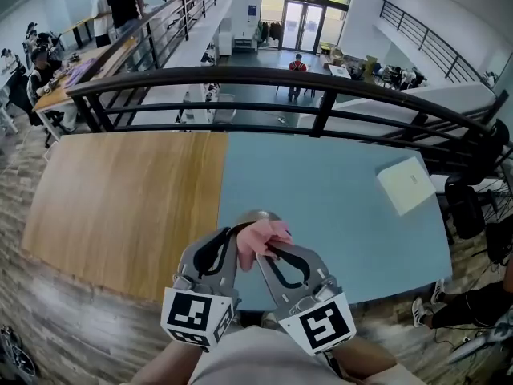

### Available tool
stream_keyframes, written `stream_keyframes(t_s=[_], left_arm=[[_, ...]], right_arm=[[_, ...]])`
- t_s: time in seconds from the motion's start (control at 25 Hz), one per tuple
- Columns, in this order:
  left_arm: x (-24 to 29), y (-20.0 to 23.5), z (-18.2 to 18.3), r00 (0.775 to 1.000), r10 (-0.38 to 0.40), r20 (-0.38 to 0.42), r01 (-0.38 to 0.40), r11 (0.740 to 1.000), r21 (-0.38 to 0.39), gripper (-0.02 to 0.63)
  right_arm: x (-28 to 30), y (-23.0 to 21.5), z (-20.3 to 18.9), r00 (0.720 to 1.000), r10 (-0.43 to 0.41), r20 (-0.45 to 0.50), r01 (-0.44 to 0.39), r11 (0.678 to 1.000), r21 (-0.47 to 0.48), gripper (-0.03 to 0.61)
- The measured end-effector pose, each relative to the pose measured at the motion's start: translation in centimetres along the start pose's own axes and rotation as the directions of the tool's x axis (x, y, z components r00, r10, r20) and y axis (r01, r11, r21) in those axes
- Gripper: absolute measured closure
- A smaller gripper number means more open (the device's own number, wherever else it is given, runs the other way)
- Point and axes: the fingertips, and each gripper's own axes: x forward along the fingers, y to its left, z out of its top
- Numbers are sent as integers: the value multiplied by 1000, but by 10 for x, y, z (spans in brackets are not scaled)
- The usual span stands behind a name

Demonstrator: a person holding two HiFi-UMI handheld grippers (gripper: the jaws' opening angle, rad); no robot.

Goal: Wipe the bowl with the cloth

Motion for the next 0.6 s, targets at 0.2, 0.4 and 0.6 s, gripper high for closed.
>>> stream_keyframes(t_s=[0.2, 0.4, 0.6], left_arm=[[-6, -21, -3, 1000, -25, 0, 25, 999, 26, 600], [-12, -26, -7, 1000, -29, 5, 29, 999, 24, 597], [-15, -22, -6, 1000, -17, 14, 17, 1000, 2, 597]], right_arm=[[6, 3, -3, 999, -19, -47, 18, 1000, -23, 549], [11, 1, -2, 997, -53, -48, 54, 999, 2, 549], [9, -13, -5, 991, -122, -50, 123, 992, 9, 549]])
